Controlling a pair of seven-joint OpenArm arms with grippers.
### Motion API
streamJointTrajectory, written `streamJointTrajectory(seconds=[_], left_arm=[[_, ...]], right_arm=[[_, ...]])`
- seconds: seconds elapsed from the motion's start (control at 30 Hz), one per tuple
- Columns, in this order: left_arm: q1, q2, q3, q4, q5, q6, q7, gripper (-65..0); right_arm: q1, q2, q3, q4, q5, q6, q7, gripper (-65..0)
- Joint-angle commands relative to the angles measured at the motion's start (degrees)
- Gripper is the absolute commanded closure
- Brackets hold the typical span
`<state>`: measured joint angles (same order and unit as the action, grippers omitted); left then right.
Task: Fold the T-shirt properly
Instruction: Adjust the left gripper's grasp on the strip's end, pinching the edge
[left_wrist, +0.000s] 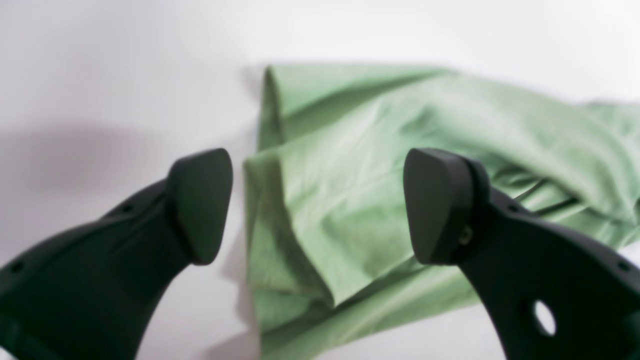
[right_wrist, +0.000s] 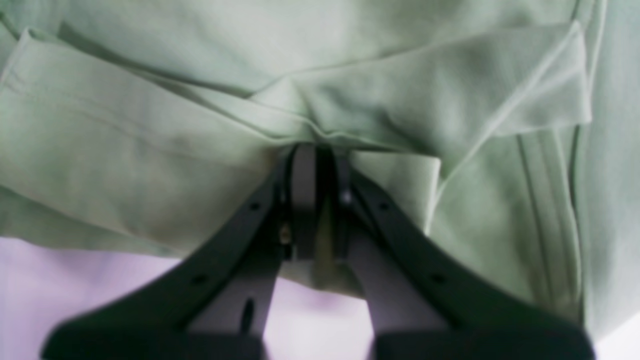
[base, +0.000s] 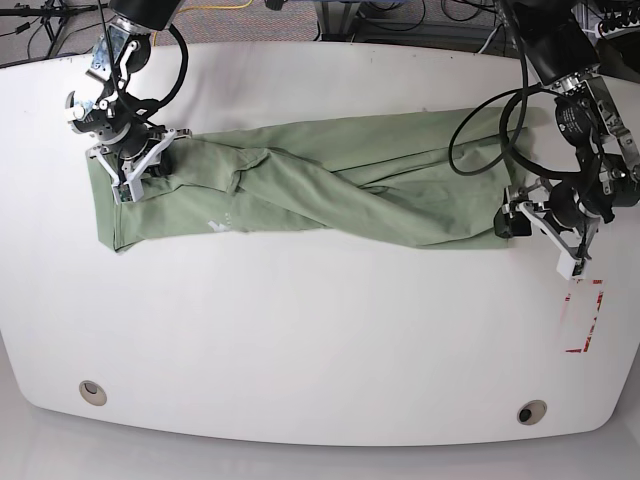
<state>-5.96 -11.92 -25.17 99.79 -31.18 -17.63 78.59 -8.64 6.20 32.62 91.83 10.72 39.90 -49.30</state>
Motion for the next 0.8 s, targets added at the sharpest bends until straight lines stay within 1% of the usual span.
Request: streamJointTrajectory(seconds=[0.0,0.13,0.3,0.4,0.67,0.7,0.77], left_arm=[[-1.9,-0.8,-0.2,-3.0,-0.2,0.3,-0.6,-51.2],[-3.3,-0.5,-0.2,-7.3,-0.2,0.4,-1.1,-51.2],[-3.2,-0.6,0.1,-10.6,-0.2,0.4,-4.6,-51.2],[-2.9,-0.8,2.6,-12.0,-0.2,0.4,-6.1,-51.2],[-2.8,-1.6,7.2,-14.7,-0.2,0.4,-6.6,-50.8],[-2.8,-1.6,7.5,-14.9,-0.2,0.4,-6.6,-50.0],[-2.8,-1.6,8.2,-15.1,-0.2,0.4,-6.6,-46.0]], right_arm=[[0.0,0.2,0.0,0.3,-0.9,0.1,-1.6,-4.1],[-0.1,0.2,0.0,0.4,-0.9,0.1,-1.6,-4.1],[-0.3,0.2,0.1,0.4,-0.9,0.1,-1.6,-4.1],[-0.3,0.2,0.3,0.4,-0.9,0.1,-1.6,-4.1],[-0.3,0.2,0.3,0.4,-0.9,0.1,-1.6,-4.0],[-0.3,0.2,0.3,0.4,-0.9,0.1,-1.6,-4.0],[-0.3,0.2,0.3,0.4,-0.9,0.1,-1.6,-4.0]])
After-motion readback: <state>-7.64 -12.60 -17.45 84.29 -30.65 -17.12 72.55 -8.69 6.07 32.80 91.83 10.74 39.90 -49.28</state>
